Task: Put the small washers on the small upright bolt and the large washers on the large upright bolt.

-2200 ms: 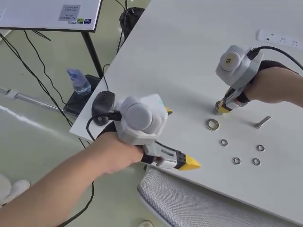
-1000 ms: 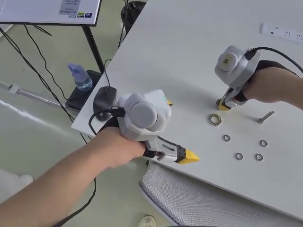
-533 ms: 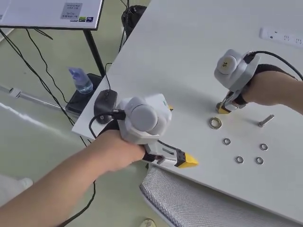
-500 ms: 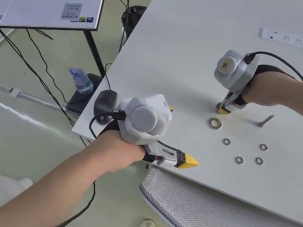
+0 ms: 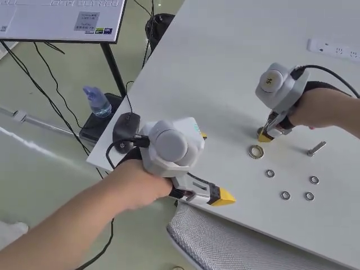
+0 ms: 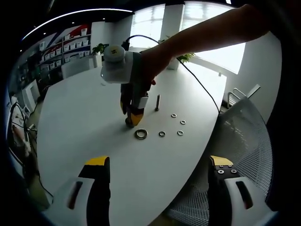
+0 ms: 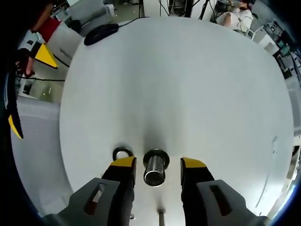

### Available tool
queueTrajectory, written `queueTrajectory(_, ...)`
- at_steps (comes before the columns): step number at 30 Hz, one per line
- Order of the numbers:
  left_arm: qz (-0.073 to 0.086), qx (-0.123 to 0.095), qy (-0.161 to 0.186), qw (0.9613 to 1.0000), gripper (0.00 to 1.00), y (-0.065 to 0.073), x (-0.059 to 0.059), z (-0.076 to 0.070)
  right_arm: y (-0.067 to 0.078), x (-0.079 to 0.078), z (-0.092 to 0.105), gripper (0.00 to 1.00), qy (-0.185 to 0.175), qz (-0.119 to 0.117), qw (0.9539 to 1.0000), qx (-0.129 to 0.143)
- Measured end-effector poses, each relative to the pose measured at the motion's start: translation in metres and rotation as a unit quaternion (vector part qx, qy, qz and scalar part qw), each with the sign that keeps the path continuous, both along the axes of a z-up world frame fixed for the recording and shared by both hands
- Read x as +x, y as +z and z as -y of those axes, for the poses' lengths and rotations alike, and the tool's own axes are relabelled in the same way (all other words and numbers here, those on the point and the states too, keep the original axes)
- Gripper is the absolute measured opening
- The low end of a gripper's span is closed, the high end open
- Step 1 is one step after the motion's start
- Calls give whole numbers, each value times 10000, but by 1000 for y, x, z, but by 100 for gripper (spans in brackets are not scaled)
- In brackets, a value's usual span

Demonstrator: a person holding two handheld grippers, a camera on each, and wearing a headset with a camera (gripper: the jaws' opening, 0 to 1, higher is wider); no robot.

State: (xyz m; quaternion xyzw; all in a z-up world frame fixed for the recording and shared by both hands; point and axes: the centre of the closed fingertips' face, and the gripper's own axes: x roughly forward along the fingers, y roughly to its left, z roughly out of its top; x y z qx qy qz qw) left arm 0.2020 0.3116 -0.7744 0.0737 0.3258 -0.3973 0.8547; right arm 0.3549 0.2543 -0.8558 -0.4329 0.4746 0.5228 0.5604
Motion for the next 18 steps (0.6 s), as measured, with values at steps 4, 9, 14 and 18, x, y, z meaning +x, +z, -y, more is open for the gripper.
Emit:
queueTrajectory(4, 0, 5, -12, 10000, 86, 0, -1, 1, 5, -1, 0, 39, 7, 10, 10000, 29)
queueTrajectory(9, 6, 14, -14, 10000, 85, 1, -3, 2, 15, -2, 0, 40, -2, 26, 9999, 132)
queueTrajectory(14, 32, 33, -18, 10000, 85, 3, -4, 1, 25, -3, 2, 39, -50, 50, 9997, 226)
queueTrajectory(18, 30, 90, -15, 10000, 85, 4, -4, 0, 32, -3, 5, 39, -114, 57, 9996, 244)
